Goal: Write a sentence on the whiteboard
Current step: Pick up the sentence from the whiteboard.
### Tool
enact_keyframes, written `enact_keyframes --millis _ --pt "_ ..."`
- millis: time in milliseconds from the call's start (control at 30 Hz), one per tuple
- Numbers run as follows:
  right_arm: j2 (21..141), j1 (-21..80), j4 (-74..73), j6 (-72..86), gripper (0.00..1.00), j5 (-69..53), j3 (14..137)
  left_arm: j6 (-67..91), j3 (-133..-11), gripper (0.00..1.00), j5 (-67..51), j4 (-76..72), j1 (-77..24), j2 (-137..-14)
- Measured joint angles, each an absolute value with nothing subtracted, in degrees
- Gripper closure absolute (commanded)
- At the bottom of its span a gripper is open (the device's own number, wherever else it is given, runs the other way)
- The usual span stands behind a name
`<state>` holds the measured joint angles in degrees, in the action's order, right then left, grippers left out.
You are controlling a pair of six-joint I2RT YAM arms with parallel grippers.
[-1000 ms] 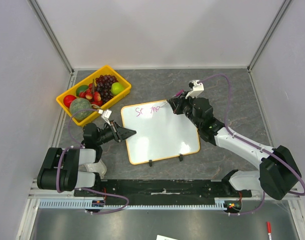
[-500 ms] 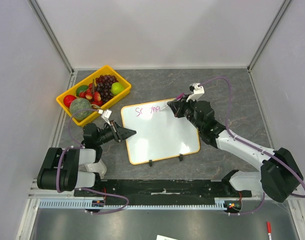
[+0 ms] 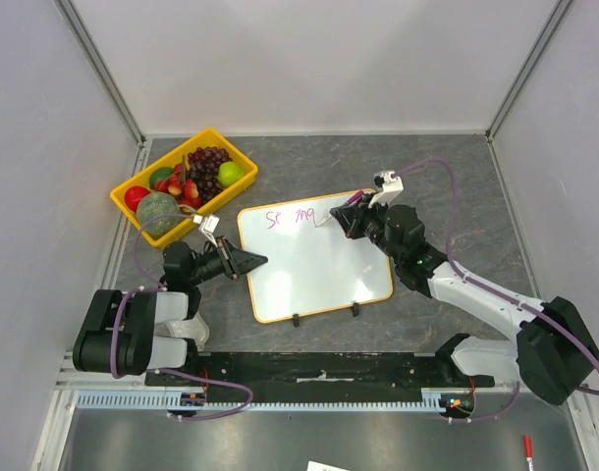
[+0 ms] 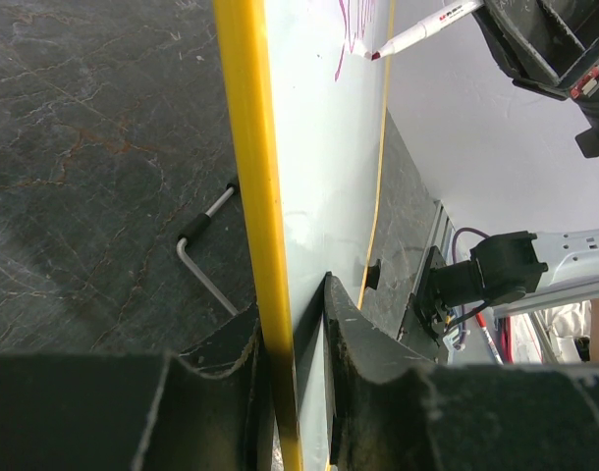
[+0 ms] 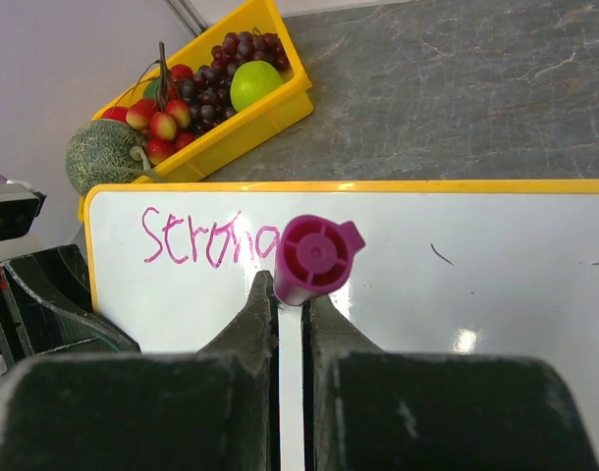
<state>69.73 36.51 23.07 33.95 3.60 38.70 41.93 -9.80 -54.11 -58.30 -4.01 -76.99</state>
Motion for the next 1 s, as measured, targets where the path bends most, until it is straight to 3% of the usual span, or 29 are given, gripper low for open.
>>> enact_keyframes --millis 667,1000 --pt "73.3 36.5 27.7 39.5 1.0 -0.3 38.6 41.9 -9.8 0.98 -54.1 -58.0 -4.0 -77.0" --pt "63.5 36.5 23.2 37.8 1.0 2.1 39.7 41.9 -9.8 0.98 -54.2 -58.0 -4.0 -76.9"
